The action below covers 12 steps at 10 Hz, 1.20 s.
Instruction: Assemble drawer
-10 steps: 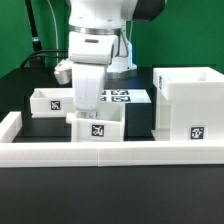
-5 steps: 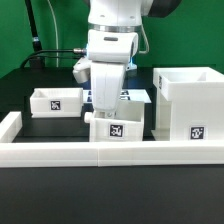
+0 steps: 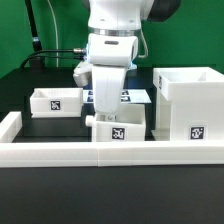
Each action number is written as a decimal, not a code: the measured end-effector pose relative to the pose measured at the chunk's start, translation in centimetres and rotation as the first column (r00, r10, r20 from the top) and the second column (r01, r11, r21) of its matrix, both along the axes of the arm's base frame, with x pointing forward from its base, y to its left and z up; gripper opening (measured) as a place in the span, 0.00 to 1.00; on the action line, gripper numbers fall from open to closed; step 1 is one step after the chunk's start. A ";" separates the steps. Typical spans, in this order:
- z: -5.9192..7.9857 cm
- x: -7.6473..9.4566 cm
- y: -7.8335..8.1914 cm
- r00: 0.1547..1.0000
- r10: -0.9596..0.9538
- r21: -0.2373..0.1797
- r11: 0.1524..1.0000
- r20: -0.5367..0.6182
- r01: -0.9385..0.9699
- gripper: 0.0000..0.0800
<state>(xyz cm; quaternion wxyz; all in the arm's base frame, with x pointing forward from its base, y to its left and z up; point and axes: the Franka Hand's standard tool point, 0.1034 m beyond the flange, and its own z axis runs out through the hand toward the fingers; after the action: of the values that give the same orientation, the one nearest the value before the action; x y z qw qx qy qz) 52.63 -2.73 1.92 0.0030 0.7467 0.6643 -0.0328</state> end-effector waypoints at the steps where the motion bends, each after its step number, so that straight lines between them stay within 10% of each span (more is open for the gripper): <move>1: 0.0 0.3 0.0 1.000 0.020 0.000 1.000 -0.010 -0.020 0.05; 12: 0.1 0.9 0.7 0.999 -0.011 0.007 1.000 0.038 0.011 0.05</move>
Offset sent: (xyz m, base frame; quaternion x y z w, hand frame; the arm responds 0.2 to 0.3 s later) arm 0.0000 0.0000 0.0000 -0.0650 0.0000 0.0000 0.9979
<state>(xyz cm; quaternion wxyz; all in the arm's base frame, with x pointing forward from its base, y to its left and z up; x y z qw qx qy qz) 53.51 -2.00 2.04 0.0127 0.7509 0.6601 -0.0163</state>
